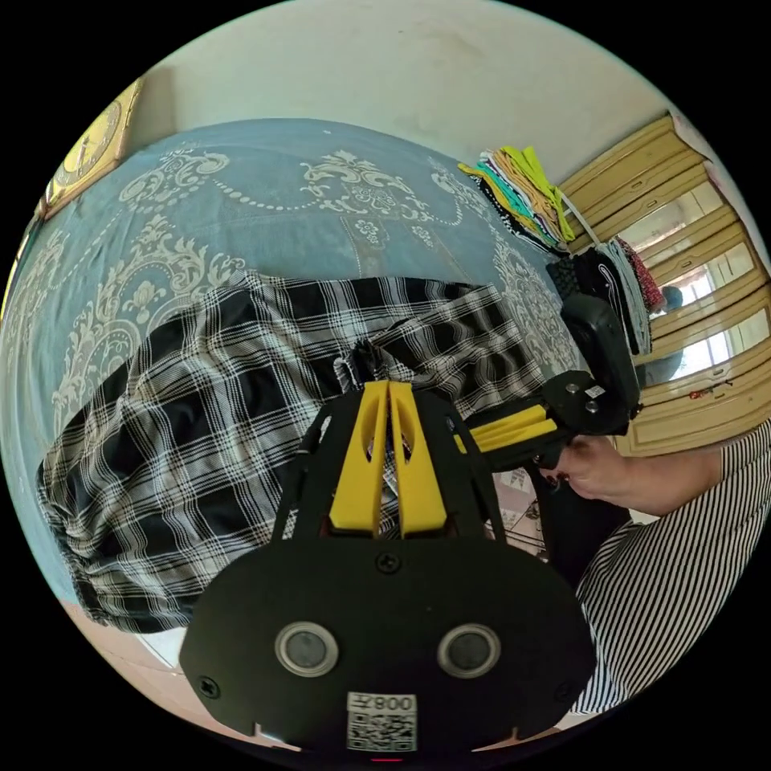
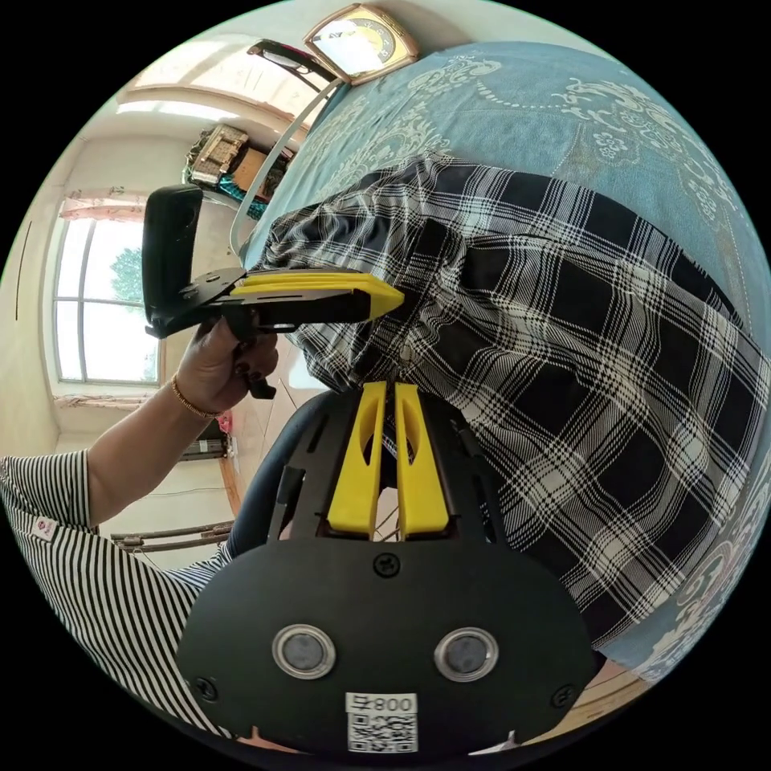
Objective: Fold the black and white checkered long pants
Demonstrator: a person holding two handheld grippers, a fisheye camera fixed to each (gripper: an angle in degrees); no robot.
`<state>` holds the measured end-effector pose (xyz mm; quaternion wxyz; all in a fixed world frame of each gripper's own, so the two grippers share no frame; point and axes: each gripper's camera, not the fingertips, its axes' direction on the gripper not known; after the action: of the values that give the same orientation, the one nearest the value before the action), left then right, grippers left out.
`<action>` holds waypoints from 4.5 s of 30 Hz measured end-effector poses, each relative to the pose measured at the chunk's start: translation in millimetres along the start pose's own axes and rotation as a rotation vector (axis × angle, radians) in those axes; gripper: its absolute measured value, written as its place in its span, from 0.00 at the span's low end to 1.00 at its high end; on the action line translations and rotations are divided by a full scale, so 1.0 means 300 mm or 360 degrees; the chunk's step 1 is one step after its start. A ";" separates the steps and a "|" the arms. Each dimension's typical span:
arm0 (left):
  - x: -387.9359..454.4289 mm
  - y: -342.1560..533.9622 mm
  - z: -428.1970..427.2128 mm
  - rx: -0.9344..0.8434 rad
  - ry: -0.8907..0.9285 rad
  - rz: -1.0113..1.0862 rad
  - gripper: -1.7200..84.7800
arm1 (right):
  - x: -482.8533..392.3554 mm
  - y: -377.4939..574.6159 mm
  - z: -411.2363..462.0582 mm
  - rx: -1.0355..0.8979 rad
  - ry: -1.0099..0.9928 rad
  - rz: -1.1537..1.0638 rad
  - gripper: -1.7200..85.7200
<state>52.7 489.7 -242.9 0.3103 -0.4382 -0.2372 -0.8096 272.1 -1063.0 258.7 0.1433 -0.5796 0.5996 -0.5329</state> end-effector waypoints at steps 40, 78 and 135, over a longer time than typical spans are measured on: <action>1.095 -0.104 -0.248 -0.0238 -0.0070 0.0250 0.03 | 0.790 1.015 -0.606 0.0603 0.0030 0.0715 0.11; 2.020 -0.548 -0.258 -0.0344 -0.0269 0.0622 0.04 | 1.443 1.180 -0.863 0.0698 -0.0409 0.0674 0.09; 1.805 -0.295 -0.224 -0.0164 0.0127 0.0775 0.05 | 1.286 0.796 -1.338 0.0552 0.0106 0.0721 0.03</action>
<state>-277.1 347.7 177.2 0.4824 -0.4655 -0.0706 -0.7387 -285.1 -1257.6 395.4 0.3359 -0.3799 0.6179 -0.6008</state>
